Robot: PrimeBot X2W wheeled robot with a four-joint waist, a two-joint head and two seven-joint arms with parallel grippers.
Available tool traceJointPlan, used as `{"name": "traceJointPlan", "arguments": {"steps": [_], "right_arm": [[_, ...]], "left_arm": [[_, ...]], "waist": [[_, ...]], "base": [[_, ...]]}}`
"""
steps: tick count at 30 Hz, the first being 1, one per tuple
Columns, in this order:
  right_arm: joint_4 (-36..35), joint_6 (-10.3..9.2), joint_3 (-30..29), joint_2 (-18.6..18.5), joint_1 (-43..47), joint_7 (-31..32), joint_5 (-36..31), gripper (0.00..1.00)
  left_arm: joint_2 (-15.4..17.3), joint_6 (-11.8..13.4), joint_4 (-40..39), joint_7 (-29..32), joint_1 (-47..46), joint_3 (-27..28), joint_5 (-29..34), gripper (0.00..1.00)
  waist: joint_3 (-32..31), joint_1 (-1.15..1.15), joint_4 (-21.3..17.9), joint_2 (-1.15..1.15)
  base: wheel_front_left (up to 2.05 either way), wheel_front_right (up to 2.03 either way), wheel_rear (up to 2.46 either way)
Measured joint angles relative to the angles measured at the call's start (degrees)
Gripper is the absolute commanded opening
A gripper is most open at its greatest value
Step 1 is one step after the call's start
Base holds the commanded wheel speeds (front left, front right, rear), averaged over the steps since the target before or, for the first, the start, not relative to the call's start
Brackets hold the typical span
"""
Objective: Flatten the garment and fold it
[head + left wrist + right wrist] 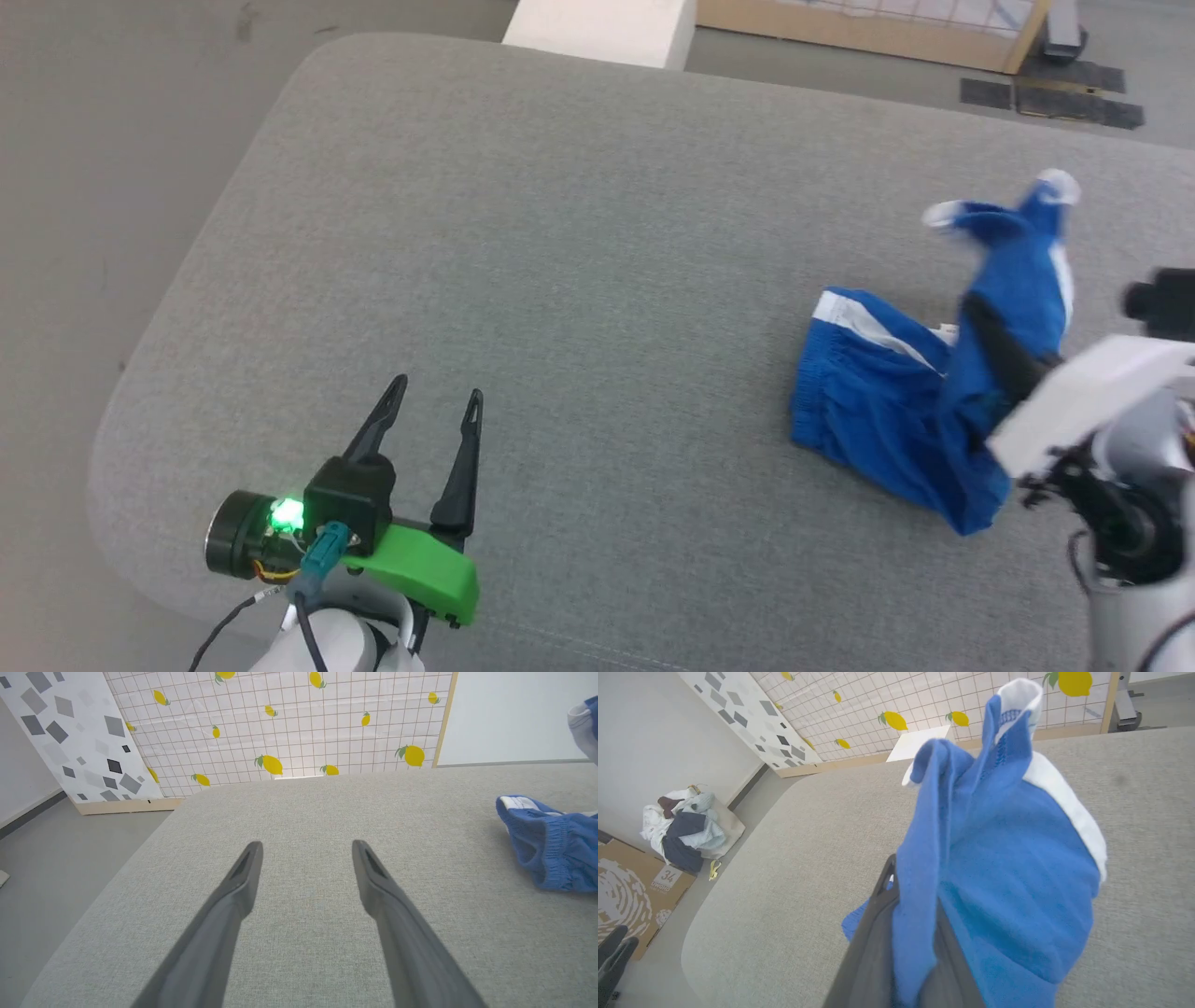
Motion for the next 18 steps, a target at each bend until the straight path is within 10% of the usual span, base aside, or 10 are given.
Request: {"name": "traceJointPlan", "arguments": {"steps": [13,14,15,18], "right_arm": [[10.5,0.00,19.3,-5.9,-2.7,0.1,-6.4,0.00],[11.0,0.00,21.5,-7.2,-3.1,-0.5,-7.3,0.67],[11.7,0.00,23.4,-8.3,-3.6,-1.0,-8.0,1.00],[13.4,0.00,28.1,-10.4,-4.7,-1.6,-8.6,1.00]], "left_arm": [[-0.9,0.0,1.0,-0.4,-0.6,-0.4,0.0,1.00],[-1.1,0.0,1.1,-0.4,-0.8,-0.5,0.0,1.00],[-1.4,-0.1,1.3,-0.4,-0.9,-0.6,0.0,1.00],[-1.8,-0.1,1.7,-0.4,-1.0,-0.8,0.0,1.00]], "waist": [[2.3,0.00,3.7,0.00],[2.4,0.00,3.9,0.00],[2.6,0.00,4.1,0.00],[2.8,0.00,4.5,0.00]], "base": [[0.00,0.00,0.00],[0.00,0.00,0.00],[0.00,0.00,0.00],[0.00,0.00,0.00]]}}
